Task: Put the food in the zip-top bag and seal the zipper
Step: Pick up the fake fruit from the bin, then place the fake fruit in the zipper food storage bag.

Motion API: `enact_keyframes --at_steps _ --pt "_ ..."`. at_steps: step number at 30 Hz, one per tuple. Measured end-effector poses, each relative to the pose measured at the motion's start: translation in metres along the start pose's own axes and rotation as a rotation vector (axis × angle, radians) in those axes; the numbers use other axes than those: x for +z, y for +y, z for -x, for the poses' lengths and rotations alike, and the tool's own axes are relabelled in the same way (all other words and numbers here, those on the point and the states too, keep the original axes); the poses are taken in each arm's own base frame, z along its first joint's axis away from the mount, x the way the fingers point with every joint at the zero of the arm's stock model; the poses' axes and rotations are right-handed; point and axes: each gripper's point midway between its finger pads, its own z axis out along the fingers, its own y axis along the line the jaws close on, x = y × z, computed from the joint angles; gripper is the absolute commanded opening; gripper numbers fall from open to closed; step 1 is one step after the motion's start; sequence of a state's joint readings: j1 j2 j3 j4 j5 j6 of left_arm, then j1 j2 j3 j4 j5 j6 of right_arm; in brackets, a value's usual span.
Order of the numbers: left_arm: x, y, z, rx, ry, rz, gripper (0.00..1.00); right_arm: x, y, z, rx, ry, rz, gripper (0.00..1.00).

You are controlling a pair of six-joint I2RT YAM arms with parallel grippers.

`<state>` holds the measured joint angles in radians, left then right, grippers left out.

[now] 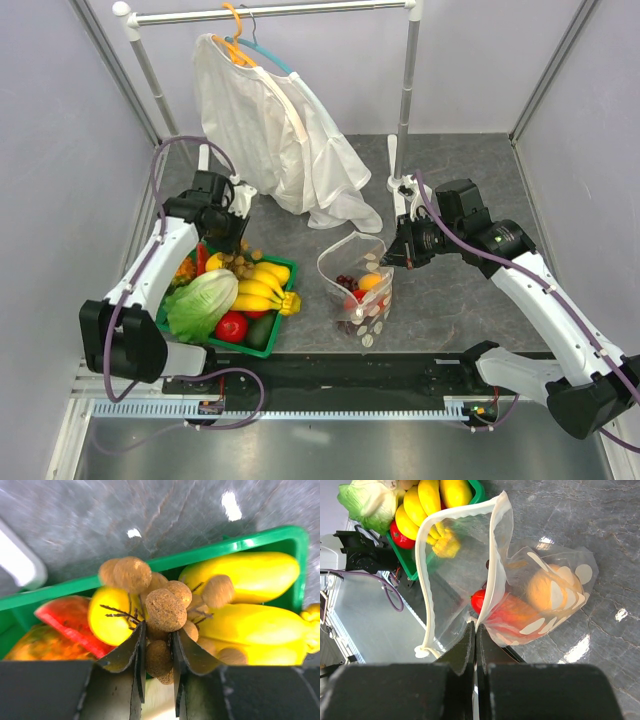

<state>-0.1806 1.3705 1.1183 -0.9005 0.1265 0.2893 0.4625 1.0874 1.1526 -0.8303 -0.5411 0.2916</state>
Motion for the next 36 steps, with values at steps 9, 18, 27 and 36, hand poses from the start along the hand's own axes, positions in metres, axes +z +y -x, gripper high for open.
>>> enact_keyframes --at_steps 9,18,27,36 --pt "-0.062 0.007 0.043 0.024 -0.195 0.073 0.02 0.0 0.0 0.0 0.0 0.0 0.0 0.0" --pt "-0.114 -0.001 0.079 0.029 -0.351 0.052 0.02 0.0 0.0 0.0 0.0 0.0 0.0 0.0" --pt "-0.218 -0.075 0.147 0.122 -0.752 -0.298 0.02 0.0 0.0 0.0 0.0 0.001 0.001 0.0" --pt "-0.228 -0.223 0.147 0.297 -0.928 -0.832 0.02 0.001 0.0 -0.003 0.002 0.006 0.007 0.0"
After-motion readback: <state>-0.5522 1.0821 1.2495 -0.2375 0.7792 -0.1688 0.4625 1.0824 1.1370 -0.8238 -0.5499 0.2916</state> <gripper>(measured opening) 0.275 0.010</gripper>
